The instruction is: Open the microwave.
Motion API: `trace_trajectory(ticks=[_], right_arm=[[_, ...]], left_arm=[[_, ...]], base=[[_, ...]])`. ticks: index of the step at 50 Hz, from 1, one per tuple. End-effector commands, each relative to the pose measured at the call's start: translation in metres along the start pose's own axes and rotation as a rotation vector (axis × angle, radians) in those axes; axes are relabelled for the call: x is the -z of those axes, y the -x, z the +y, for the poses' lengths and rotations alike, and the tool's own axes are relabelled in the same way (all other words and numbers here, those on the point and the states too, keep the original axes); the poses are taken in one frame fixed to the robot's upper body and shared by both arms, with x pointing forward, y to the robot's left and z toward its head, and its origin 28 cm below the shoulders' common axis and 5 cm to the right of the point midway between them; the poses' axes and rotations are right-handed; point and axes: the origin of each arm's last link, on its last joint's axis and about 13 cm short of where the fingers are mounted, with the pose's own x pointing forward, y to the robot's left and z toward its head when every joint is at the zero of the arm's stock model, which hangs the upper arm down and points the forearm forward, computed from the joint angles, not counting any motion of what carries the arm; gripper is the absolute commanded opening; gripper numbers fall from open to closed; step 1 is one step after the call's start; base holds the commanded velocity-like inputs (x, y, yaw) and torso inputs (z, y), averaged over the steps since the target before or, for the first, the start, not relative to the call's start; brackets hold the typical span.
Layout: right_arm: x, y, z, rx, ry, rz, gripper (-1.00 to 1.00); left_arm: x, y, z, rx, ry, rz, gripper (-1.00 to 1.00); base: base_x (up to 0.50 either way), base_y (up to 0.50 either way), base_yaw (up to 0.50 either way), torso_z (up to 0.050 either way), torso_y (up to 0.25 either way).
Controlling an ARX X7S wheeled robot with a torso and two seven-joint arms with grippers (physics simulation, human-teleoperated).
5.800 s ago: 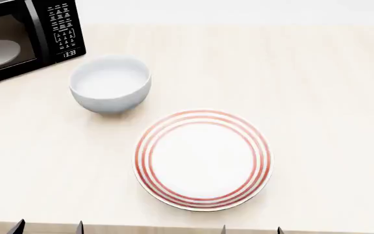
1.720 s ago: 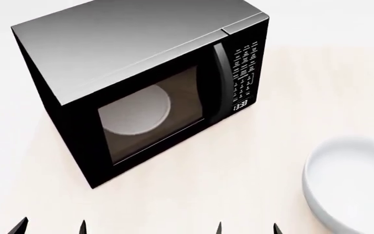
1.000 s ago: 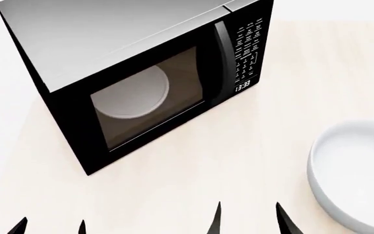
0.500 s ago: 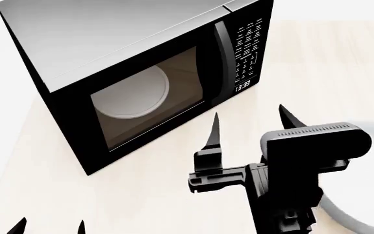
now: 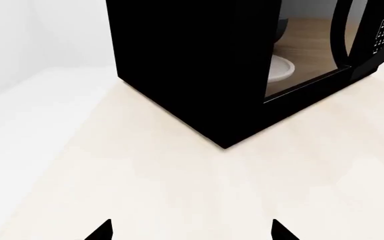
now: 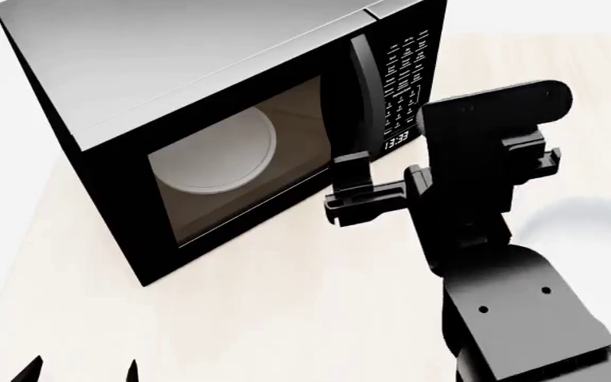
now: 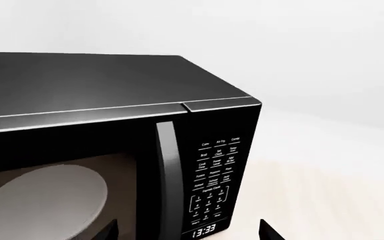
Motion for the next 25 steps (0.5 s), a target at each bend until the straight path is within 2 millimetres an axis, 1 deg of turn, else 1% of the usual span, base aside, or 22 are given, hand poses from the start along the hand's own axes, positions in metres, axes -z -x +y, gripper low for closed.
trace_trajectory(ticks=[1,9,14,20,25], right_arm=[[-0.004,-0.031,-0.006,-0.002,0.038,0.059,1.0],[-0.009,-0.045,-0.006,0.003,0.046,0.06,1.0],[-0.008,-0.052,-0.007,0.007,0.053,0.069,1.0],[-0.004,-0.055,-0.007,0.009,0.051,0.085,1.0],[-0.002,-0.054,-0.003,0.001,0.042,0.094,1.0]], left_arm=[[0.0,0.001,0.0,0.001,0.002,0.0,1.0],[0.0,0.0,0.0,0.001,0.004,-0.001,1.0],[0.0,0.0,0.0,0.001,0.003,-0.001,1.0],[0.0,-0.001,0.0,0.001,0.003,-0.001,1.0],[0.0,-0.001,0.0,0.001,0.003,-0.001,1.0]], base=[[0.0,0.0,0.0,0.0,0.0],[0.0,0.0,0.0,0.0,0.0],[0.0,0.0,0.0,0.0,0.0],[0.0,0.0,0.0,0.0,0.0],[0.0,0.0,0.0,0.0,0.0]])
